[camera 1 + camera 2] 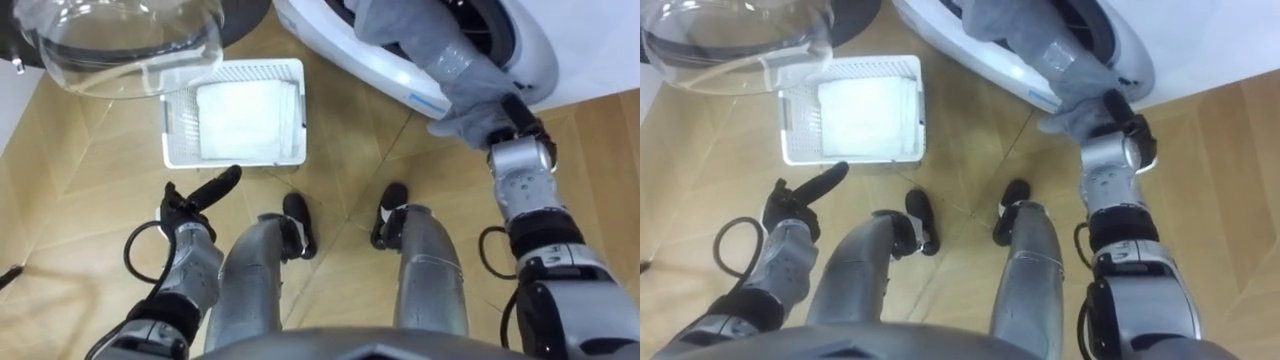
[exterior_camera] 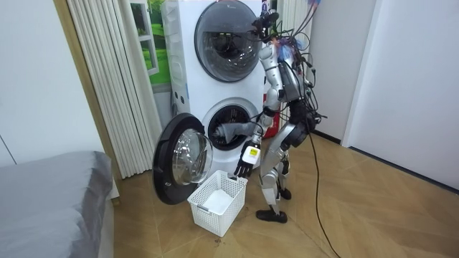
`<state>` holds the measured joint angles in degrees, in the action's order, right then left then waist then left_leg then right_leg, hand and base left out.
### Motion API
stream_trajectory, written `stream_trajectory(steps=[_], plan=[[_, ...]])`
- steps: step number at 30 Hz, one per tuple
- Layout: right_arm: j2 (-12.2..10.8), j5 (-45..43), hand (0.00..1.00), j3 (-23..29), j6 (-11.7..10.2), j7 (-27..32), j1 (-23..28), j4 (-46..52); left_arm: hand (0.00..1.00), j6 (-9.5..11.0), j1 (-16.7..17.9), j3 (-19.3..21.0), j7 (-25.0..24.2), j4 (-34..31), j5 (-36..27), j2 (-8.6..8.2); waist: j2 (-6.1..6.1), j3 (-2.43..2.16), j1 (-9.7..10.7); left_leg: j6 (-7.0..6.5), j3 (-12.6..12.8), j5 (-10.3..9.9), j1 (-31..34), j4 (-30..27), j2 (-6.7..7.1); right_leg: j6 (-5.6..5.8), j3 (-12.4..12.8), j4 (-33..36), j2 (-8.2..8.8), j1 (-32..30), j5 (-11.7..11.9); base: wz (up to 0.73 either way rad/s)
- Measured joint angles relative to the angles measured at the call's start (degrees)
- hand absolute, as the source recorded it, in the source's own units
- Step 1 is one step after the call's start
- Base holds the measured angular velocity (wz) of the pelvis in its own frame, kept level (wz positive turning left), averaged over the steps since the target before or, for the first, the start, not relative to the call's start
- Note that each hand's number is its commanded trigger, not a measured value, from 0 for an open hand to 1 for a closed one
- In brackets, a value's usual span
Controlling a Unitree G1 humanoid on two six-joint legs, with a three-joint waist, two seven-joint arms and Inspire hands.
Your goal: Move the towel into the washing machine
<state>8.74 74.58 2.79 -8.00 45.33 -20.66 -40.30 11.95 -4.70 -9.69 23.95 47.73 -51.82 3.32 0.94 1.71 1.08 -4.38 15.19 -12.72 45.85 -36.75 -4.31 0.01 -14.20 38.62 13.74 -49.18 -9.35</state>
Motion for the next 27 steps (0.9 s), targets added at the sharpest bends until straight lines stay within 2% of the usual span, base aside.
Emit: stream_trajectory(steps=[5, 7, 11, 13, 16, 23, 27], plan=[[-0.01, 6.03, 1.0, 1.02, -0.12, 0.14, 0.21, 0.12, 0.0, -0.41, -0.18, -0.16, 0.34, -0.37, -0.13, -0.12, 0.16, -0.1, -0.94, 0.01, 0.4, -0.01, -0.44, 0.02, -0.22, -0.21, 0.17, -0.18, -0.19, 0.2, 0.16, -0.05], [-0.03, 8.07, 1.0, 1.35, -0.29, 0.11, 0.59, -0.37, 0.0, -0.51, -0.3, -1.32, 0.44, -0.22, -0.47, -0.14, 0.29, -0.14, -1.85, 0.03, 0.48, -0.01, -0.7, 0.19, -0.66, -0.23, 0.09, -1.14, -0.76, 0.72, 0.6, -0.08], [-0.23, 8.94, 1.0, 1.34, -0.37, -1.9, 1.84, -1.71, 0.0, -1.7, -0.61, -1.93, 0.33, 1.52, -0.36, -0.37, 0.51, -0.23, -2.3, 0.29, 0.19, 0.19, -2.23, 1.82, -0.75, -0.22, -1.4, -3.31, -0.89, 2.97, 1.03, -0.02], [-0.47, 9.7, 1.0, 1.34, -0.72, -4.17, 2.62, -2.58, 0.0, -2.13, -0.6, -1.93, 0.26, 1.91, -0.41, -0.38, 0.52, -0.23, -2.63, 0.38, 0.05, 0.24, -2.51, 2.31, -0.81, -0.39, -1.84, -4.14, -1.04, 3.6, 1.29, 0.0], [-0.56, 10.63, 1.0, 1.35, -0.73, -7.98, 2.12, -5.8, 0.0, -2.37, -0.85, -1.87, 0.12, 2.31, -0.32, -0.38, 0.52, -0.22, -2.73, 0.39, 0.05, 0.23, -2.48, 2.93, -0.86, -0.03, -1.58, -4.96, -1.54, 3.69, 1.51, 0.02], [-1.52, 13.44, 1.0, 1.17, -0.48, -17.32, 3.29, -6.81, 0.0, -3.65, -1.75, -2.36, -1.3, 2.98, -0.3, -0.33, 0.65, -0.12, -3.09, 0.78, 0.38, 0.01, -2.62, 3.24, -1.12, 0.06, -1.33, -5.92, -2.35, 3.79, 1.67, -0.06], [-1.62, 15.72, 1.0, -2.17, 1.35, -23.24, 3.88, -6.78, 0.0, -5.93, -2.73, -4.97, -3.03, 2.99, -0.16, 0.03, 0.87, 0.06, -3.47, 1.13, 0.35, -0.25, -2.9, 3.68, -1.27, 0.01, -1.16, -5.92, -2.67, 3.88, 1.67, -0.05]])
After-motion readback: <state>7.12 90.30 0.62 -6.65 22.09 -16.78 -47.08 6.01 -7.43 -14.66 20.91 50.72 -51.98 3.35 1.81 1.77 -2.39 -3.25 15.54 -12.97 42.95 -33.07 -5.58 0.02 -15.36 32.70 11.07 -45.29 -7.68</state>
